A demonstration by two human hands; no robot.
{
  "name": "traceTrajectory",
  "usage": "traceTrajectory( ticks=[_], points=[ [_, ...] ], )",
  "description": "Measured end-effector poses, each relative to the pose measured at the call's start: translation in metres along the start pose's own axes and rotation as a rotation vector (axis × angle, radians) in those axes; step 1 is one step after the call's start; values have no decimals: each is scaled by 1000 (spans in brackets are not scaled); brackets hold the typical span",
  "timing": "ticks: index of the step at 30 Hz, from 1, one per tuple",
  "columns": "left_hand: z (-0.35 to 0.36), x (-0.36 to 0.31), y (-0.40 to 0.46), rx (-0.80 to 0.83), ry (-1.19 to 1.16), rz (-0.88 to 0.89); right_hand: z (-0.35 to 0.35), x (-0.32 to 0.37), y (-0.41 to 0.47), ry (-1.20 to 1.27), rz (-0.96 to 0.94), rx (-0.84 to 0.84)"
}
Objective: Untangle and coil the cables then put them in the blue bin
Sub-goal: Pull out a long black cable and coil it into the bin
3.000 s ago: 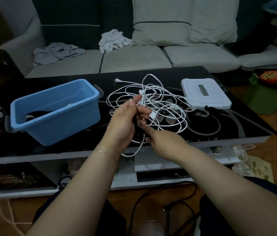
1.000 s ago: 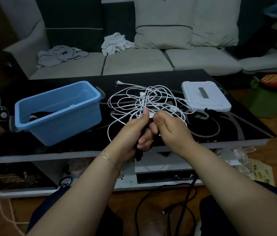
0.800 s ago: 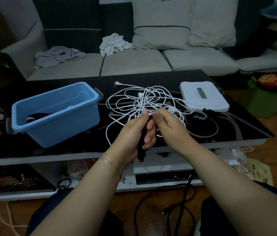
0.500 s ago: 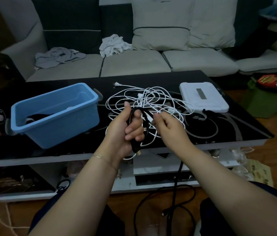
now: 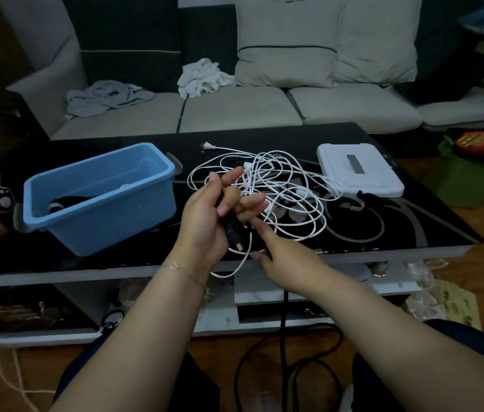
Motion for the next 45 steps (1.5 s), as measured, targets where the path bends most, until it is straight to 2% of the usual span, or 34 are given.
traceTrajectory(
  ticks=[3, 8, 14, 18, 20, 23, 26, 28, 32, 35, 37, 39, 45],
  points=[
    [-3, 1, 2, -10, 135, 60, 0, -1, -1, -41, -26, 43],
    [-4, 4, 5, 24, 336, 129, -6, 8, -5, -160, -156, -69],
    [-5, 18, 1, 129, 813, 143, -16, 10, -8, -252, -215, -113],
    [-11, 22, 2, 241, 1231, 157, -19, 15, -15, -308, -351, -222],
    [-14, 20, 4, 259, 1342, 135, -26, 17, -20, -294, -399, -287],
    [-15, 16, 2, 254, 1336, 68, -40, 18, -23, -266, -400, -410],
    [-12, 22, -6, 369, 1272, -110, -45, 19, -25, -337, -406, -523],
    [-9, 25, -9, 445, 1304, -172, -47, 18, -24, -386, -382, -535],
    [-8, 25, -10, 434, 1264, -229, -51, 15, -16, -321, -237, -355],
    [-9, 19, -7, 377, 1348, -164, -52, 0, -12, 156, -116, 16],
    [-9, 14, -8, 332, 1244, -155, -54, -10, -13, 333, -75, 187],
    [-7, 12, -11, 332, 1083, -181, -61, -16, -12, 353, -78, 159],
    [1, 12, -22, 362, 704, -276, -62, -11, -10, 469, -108, -174]
  ],
)
Point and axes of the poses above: each hand's wrist, its own y-axis towards the middle knuckle, its own z-axis out of the palm, x = y × z, the point moved 3 cm from there along y, towards the middle knuckle, and after that the axes turned 6 degrees about z, right-handed, at the moved point
